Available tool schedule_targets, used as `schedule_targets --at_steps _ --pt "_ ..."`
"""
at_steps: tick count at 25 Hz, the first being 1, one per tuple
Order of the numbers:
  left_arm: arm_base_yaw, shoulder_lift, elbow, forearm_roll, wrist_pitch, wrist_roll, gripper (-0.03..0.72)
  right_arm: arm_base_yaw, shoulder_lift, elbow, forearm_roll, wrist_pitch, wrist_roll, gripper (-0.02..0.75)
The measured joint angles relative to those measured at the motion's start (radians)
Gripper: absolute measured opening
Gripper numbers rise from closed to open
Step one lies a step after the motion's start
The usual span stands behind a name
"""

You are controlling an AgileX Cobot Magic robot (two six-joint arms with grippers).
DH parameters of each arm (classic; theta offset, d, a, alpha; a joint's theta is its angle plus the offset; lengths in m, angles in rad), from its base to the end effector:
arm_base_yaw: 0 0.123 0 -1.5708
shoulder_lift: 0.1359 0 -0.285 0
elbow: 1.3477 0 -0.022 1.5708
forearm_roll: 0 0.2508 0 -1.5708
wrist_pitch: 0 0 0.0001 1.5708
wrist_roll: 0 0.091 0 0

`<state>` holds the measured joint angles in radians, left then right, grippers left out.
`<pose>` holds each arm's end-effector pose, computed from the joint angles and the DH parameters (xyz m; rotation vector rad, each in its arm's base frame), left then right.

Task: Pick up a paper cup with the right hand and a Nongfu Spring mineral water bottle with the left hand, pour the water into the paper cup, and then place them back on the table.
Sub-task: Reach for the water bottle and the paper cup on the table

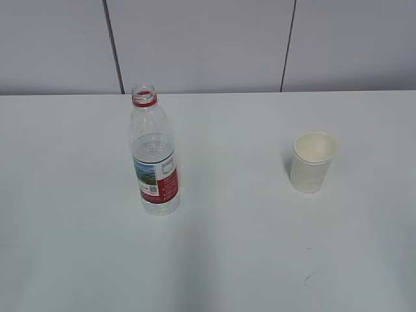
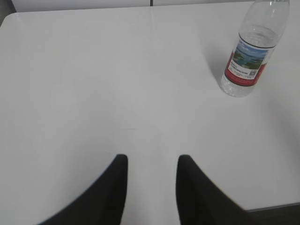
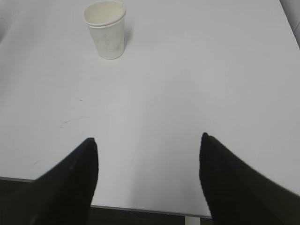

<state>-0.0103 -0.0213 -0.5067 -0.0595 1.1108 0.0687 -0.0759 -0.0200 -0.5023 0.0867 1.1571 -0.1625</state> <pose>-0.0111 -0.0047 0.2751 0.0871 2.0633 -0.0354 -0.0120 0.0082 0.2704 -0.1018 2.1129 -0.0373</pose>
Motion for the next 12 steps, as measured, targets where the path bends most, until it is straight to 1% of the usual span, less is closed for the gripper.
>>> schedule_targets --at_steps 5,7,8,12 --pt "0.000 0.000 0.000 0.000 0.000 0.000 0.229 0.000 0.000 0.000 0.000 -0.003 0.000 0.507" --pt "0.000 0.000 0.000 0.000 0.000 0.000 0.229 0.000 0.000 -0.011 0.000 -0.029 0.000 0.507" --pt "0.000 0.000 0.000 0.000 0.000 0.000 0.229 0.000 0.000 -0.016 0.000 -0.052 0.000 0.507" --pt "0.000 0.000 0.000 0.000 0.000 0.000 0.229 0.000 0.002 -0.022 0.006 -0.231 0.000 0.507"
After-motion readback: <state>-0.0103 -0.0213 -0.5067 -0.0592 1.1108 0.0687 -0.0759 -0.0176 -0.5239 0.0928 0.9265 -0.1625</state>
